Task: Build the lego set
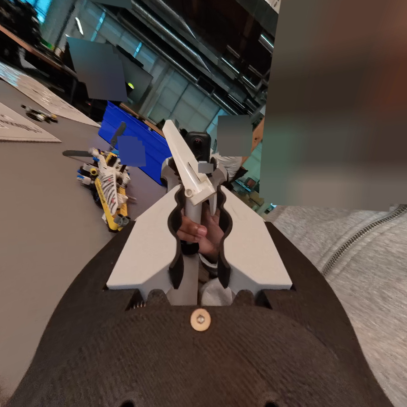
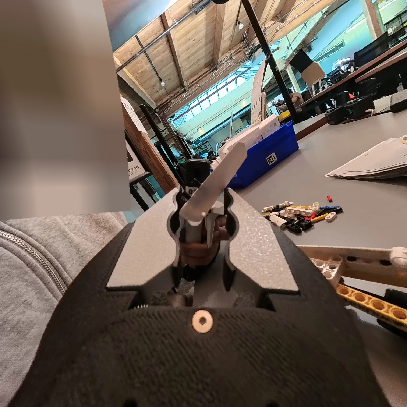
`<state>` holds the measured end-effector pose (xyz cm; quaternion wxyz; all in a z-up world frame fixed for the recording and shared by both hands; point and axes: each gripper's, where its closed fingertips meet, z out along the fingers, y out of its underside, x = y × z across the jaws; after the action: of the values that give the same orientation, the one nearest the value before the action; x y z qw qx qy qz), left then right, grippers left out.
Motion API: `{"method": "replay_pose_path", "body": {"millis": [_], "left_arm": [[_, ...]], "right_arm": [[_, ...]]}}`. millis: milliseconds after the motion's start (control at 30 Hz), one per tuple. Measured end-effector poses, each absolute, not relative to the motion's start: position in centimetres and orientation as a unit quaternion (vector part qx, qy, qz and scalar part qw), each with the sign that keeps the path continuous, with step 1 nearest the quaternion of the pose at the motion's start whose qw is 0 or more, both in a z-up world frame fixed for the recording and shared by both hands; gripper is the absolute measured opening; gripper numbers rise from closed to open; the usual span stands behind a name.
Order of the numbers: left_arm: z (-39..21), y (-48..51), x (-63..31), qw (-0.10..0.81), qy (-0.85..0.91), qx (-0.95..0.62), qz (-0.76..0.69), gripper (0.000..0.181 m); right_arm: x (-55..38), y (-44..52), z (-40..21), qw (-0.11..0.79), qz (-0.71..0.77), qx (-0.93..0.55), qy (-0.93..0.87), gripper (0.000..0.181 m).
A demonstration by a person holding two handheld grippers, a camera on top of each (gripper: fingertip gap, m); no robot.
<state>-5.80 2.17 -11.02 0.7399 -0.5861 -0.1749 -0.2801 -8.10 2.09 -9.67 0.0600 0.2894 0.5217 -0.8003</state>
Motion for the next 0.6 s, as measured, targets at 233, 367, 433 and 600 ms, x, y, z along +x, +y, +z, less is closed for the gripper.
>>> {"method": "replay_pose_path", "body": {"millis": [233,367,433,600], "left_arm": [[-11.3,2.6,-5.1,0.724,-0.164,-0.595,-0.308,0.027],[-11.4,2.8,-4.5,0.717,-0.154,-0.599,-0.321,0.026],[-11.5,2.9,-4.2,0.710,-0.148,-0.604,-0.330,0.027],[-11.5,2.9,-3.7,0.701,-0.144,-0.600,-0.359,0.026]], "right_arm": [[-8.1,2.6,-9.3,0.080,-0.812,0.289,0.501,0.036],[-8.4,3.5,-9.0,0.089,-0.825,0.296,0.474,0.035],[-8.5,3.7,-8.9,0.094,-0.827,0.297,0.467,0.034],[-8.1,3.7,-8.7,0.126,-0.834,0.286,0.455,0.030]]}}
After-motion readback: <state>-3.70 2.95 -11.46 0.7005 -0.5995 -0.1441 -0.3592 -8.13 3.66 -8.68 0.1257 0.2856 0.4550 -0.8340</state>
